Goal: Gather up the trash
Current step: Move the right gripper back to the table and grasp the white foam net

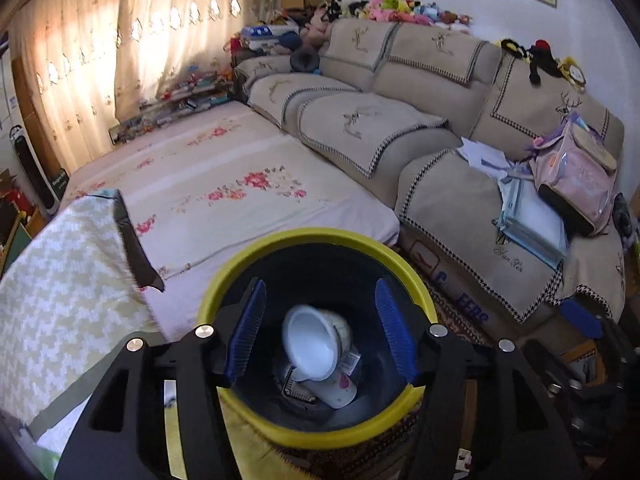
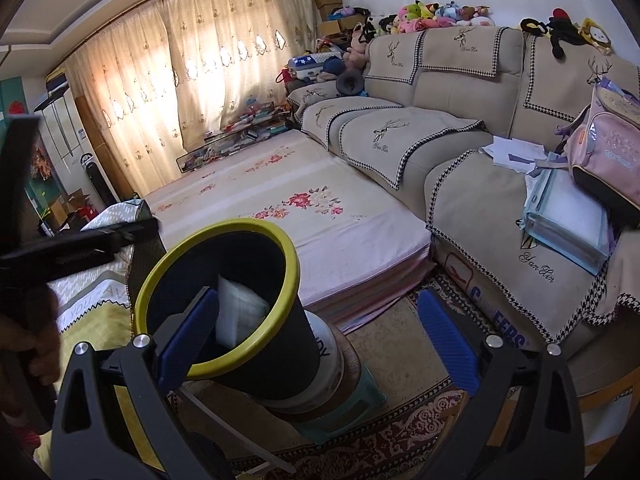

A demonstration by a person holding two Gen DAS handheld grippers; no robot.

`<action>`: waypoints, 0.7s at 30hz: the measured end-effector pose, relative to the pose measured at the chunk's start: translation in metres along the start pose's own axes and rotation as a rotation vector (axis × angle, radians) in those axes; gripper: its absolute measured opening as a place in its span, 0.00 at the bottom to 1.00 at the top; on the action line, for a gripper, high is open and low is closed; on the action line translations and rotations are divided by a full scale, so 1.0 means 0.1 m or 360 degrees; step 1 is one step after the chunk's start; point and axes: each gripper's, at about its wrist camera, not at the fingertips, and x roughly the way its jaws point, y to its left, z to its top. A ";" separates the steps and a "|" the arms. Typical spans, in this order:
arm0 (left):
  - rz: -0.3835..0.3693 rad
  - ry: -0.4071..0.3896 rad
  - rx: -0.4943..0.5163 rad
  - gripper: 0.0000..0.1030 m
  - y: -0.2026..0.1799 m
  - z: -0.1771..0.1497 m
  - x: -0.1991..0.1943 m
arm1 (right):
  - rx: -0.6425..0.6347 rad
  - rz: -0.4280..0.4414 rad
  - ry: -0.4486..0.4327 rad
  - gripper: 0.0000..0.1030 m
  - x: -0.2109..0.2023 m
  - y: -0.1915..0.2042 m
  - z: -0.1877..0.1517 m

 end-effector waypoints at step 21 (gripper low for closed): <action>0.0707 -0.0525 -0.0442 0.87 1.33 -1.81 -3.34 | -0.0469 0.0478 0.0092 0.92 -0.37 1.57 -0.41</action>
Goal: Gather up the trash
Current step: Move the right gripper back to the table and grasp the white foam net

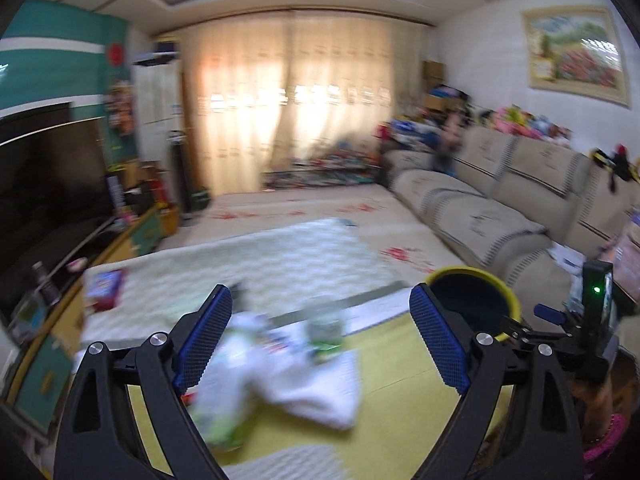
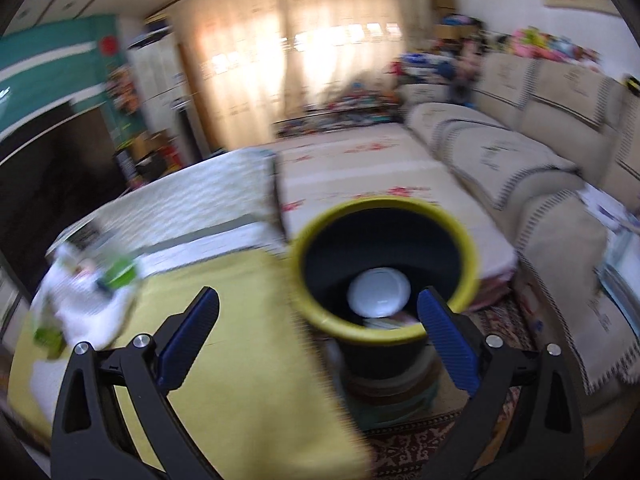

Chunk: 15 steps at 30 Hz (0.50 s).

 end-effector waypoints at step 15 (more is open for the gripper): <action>0.0479 -0.0093 -0.0286 0.87 1.35 -0.64 -1.19 | -0.0681 0.0913 0.0249 0.92 -0.20 1.86 -0.61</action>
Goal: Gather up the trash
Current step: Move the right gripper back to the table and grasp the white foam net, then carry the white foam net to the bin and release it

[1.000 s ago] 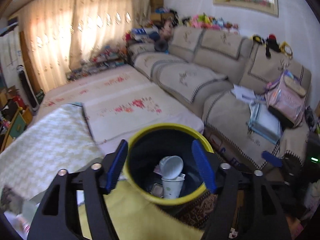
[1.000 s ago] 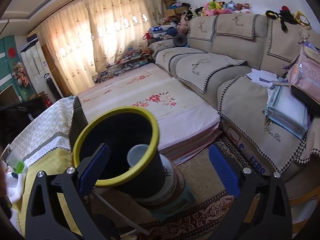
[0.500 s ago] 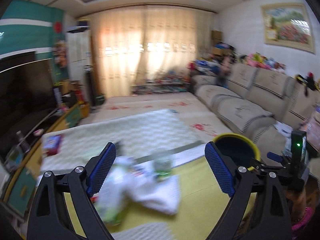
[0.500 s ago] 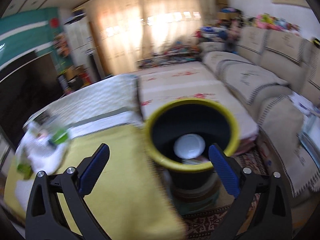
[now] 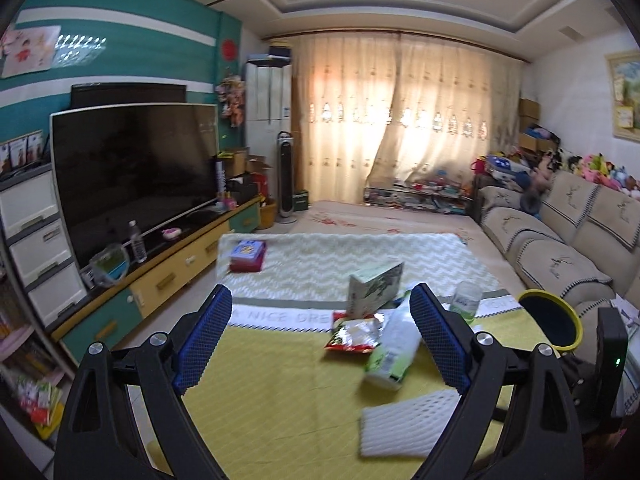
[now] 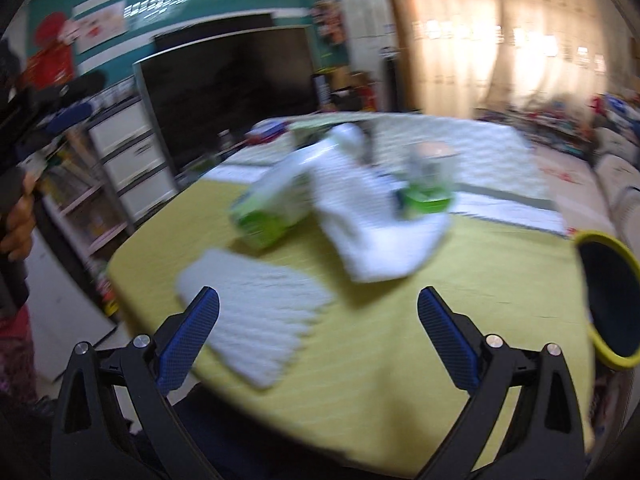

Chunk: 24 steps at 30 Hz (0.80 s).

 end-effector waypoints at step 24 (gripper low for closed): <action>-0.0089 0.0132 0.0011 0.87 -0.18 -0.15 0.32 | -0.0334 0.0187 0.0223 0.36 0.53 0.41 -0.10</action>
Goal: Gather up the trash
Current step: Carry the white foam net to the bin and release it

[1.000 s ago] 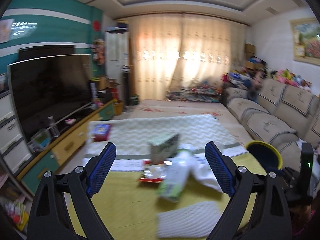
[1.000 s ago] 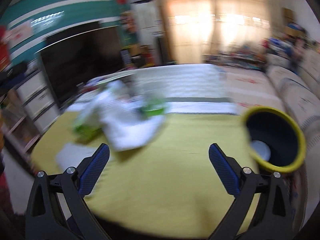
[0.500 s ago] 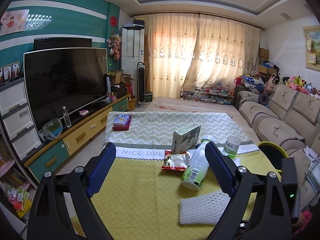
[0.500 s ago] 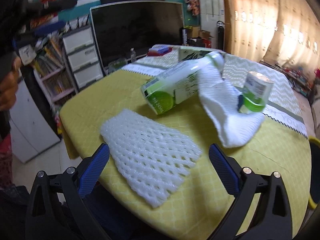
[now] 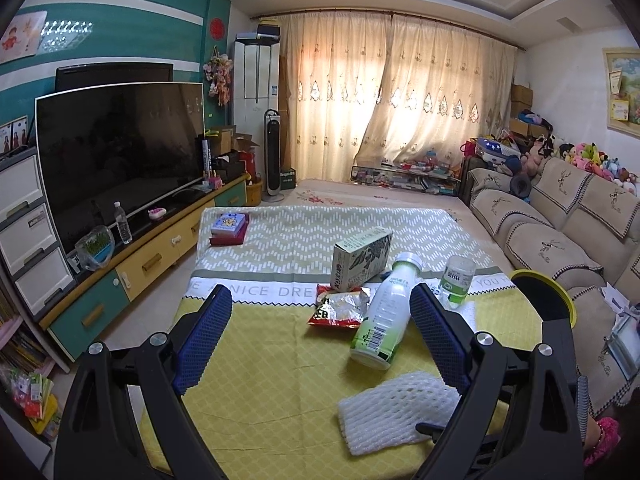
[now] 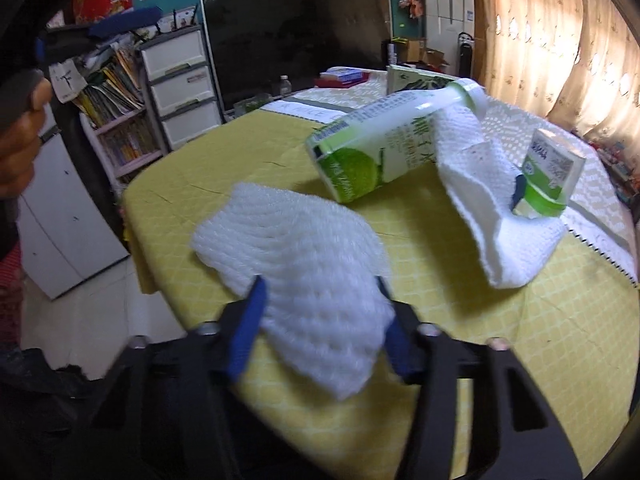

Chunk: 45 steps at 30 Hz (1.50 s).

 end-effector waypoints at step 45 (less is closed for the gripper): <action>-0.0213 0.0324 0.0137 0.87 -0.65 -0.26 0.99 | 0.1203 -0.1267 -0.0151 0.73 -1.21 -3.27 -1.17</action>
